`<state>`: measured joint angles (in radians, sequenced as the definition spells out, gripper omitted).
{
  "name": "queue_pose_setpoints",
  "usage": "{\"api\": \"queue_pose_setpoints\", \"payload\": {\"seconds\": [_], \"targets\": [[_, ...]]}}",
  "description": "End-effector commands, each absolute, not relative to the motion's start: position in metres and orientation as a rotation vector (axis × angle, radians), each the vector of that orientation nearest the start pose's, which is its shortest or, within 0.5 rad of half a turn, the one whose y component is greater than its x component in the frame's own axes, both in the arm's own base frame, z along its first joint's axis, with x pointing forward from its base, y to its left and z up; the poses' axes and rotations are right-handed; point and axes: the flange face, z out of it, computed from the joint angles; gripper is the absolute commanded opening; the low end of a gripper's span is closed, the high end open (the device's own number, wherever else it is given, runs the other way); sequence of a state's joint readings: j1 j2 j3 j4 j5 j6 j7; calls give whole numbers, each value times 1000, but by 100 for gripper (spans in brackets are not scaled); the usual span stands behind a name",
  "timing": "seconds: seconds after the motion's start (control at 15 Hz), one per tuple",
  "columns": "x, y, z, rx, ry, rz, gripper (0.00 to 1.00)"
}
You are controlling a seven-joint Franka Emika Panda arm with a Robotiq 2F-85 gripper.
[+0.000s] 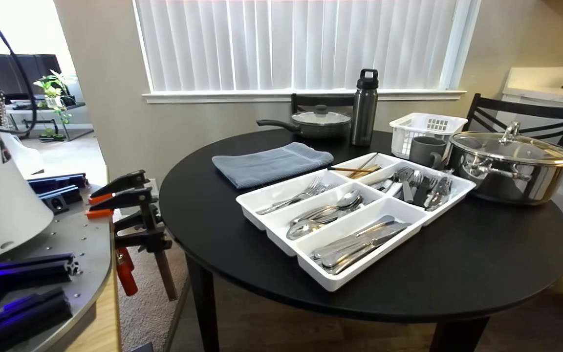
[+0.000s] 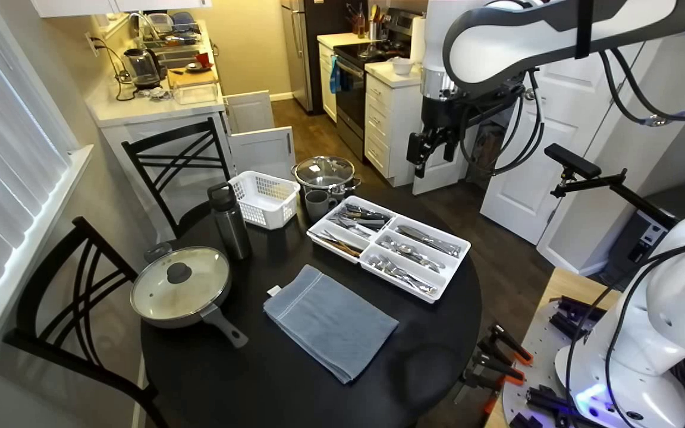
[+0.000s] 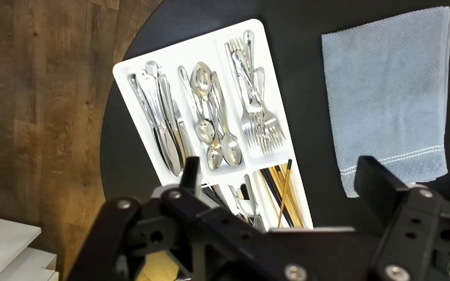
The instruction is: Place one fork, spoon and knife from the cutlery holder on the blue towel.
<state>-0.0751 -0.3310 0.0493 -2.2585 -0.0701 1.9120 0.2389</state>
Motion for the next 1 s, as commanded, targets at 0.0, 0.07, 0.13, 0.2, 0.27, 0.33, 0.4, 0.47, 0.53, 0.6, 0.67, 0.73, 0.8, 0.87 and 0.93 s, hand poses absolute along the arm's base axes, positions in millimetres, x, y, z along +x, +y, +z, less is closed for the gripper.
{"api": "queue_pose_setpoints", "payload": {"seconds": [0.0, 0.07, 0.13, 0.2, 0.27, 0.33, 0.4, 0.47, 0.53, 0.6, 0.67, 0.73, 0.8, 0.87, 0.93], "targets": [[450, -15, 494, -3201, 392, 13, 100], [450, -15, 494, -3201, 392, 13, 100], [449, -22, 487, -3175, 341, -38, 100], [448, -29, 476, -3156, 278, -153, 100], [450, -34, 473, -3135, 266, -239, 100], [453, -41, 463, -3099, 256, -305, 100], [454, -48, 437, -3071, 229, -319, 100], [453, -54, 408, -3045, 221, -321, 100], [451, -58, 386, -3018, 204, -313, 100], [448, -59, 360, -2981, 185, -273, 100], [444, -58, 337, -2945, 160, -229, 100], [440, -56, 315, -2920, 138, -181, 100], [437, -53, 296, -2891, 110, -136, 100], [435, -49, 278, -2876, 86, -86, 100], [435, -45, 263, -2870, 63, -48, 100]]}}
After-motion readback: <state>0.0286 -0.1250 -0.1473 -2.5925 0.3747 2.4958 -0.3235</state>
